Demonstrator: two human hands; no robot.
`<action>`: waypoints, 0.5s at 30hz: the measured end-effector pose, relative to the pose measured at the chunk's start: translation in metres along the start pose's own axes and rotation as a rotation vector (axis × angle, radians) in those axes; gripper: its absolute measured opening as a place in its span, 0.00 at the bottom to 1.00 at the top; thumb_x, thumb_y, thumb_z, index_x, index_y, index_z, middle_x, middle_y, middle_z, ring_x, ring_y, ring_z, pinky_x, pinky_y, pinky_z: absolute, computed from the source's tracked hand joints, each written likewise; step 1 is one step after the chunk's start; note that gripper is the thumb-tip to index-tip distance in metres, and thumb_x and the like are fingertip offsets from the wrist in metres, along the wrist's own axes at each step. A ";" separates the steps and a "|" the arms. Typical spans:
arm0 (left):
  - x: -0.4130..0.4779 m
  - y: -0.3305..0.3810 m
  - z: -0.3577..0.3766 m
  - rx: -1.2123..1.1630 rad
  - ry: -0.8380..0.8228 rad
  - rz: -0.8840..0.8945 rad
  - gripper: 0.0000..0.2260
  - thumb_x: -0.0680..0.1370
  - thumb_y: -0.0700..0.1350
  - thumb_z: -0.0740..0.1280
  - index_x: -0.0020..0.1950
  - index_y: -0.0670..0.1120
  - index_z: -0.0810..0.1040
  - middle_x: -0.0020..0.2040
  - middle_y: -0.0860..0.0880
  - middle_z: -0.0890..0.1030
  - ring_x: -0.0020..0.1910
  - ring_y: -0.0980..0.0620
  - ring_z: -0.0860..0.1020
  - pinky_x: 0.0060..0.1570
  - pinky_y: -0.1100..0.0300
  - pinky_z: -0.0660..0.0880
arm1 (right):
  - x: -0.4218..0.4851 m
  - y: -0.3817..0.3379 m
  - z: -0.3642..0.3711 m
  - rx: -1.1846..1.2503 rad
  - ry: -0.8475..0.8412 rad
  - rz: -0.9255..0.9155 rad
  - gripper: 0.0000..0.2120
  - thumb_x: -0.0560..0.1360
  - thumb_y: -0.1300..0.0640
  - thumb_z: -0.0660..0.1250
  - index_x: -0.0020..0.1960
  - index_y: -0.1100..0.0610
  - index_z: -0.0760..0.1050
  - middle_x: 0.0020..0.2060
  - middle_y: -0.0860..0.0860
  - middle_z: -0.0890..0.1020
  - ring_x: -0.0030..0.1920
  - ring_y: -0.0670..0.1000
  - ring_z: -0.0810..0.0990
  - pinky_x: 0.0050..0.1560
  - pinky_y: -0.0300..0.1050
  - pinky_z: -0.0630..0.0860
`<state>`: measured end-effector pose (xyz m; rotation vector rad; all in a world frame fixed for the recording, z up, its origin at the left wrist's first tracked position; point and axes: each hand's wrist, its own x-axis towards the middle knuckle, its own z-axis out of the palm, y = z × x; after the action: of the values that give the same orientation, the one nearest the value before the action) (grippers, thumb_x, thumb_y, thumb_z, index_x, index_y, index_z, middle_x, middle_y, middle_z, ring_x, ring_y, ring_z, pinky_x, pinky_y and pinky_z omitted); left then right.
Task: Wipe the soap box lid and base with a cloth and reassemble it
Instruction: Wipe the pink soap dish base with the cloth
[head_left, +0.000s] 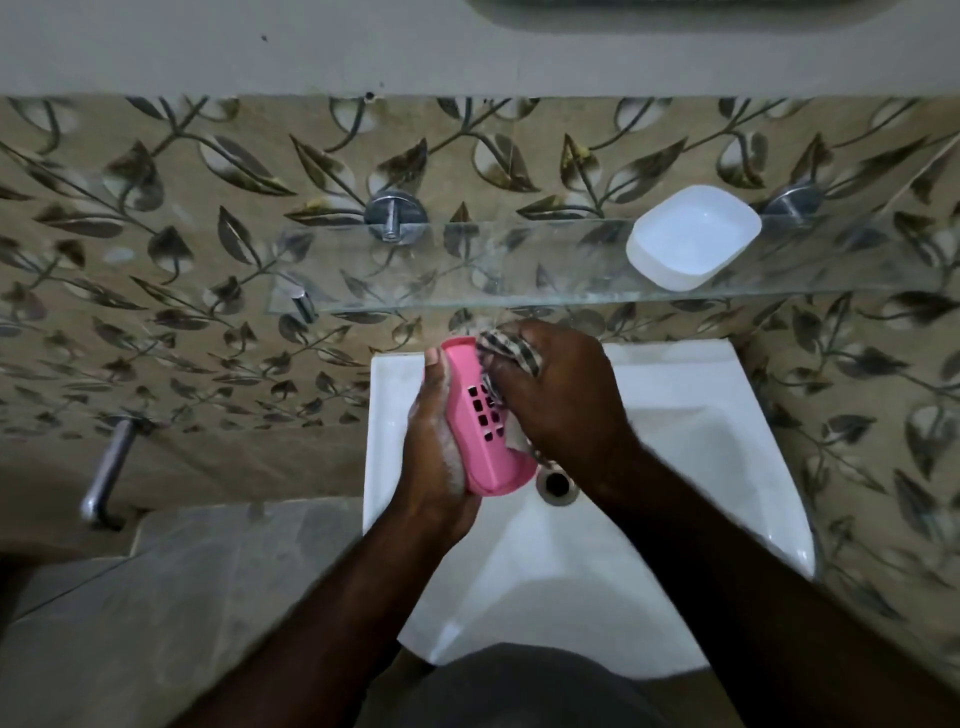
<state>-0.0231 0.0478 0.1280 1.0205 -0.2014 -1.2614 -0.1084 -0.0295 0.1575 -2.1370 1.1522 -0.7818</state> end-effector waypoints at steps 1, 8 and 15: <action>0.003 0.003 -0.002 -0.014 -0.020 0.025 0.29 0.76 0.64 0.59 0.63 0.42 0.77 0.54 0.40 0.83 0.53 0.40 0.81 0.58 0.41 0.75 | 0.002 -0.005 0.001 -0.007 -0.005 -0.015 0.09 0.74 0.51 0.67 0.46 0.56 0.80 0.38 0.51 0.83 0.39 0.52 0.81 0.40 0.47 0.77; 0.012 0.019 -0.019 -0.080 -0.020 -0.026 0.35 0.71 0.67 0.57 0.64 0.41 0.75 0.54 0.40 0.82 0.49 0.44 0.82 0.46 0.50 0.80 | -0.053 -0.003 0.003 -0.096 -0.149 0.031 0.09 0.76 0.48 0.62 0.43 0.53 0.76 0.34 0.49 0.80 0.34 0.53 0.80 0.37 0.53 0.79; 0.012 0.017 -0.024 -0.043 -0.091 -0.090 0.28 0.76 0.65 0.55 0.57 0.44 0.80 0.49 0.41 0.85 0.46 0.44 0.83 0.50 0.46 0.79 | 0.005 -0.015 0.015 -0.128 -0.045 0.039 0.08 0.74 0.51 0.68 0.40 0.55 0.76 0.37 0.51 0.82 0.40 0.54 0.80 0.42 0.48 0.75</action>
<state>0.0083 0.0498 0.1220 0.9446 -0.1992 -1.3894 -0.0877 -0.0236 0.1600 -2.2174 1.2463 -0.6546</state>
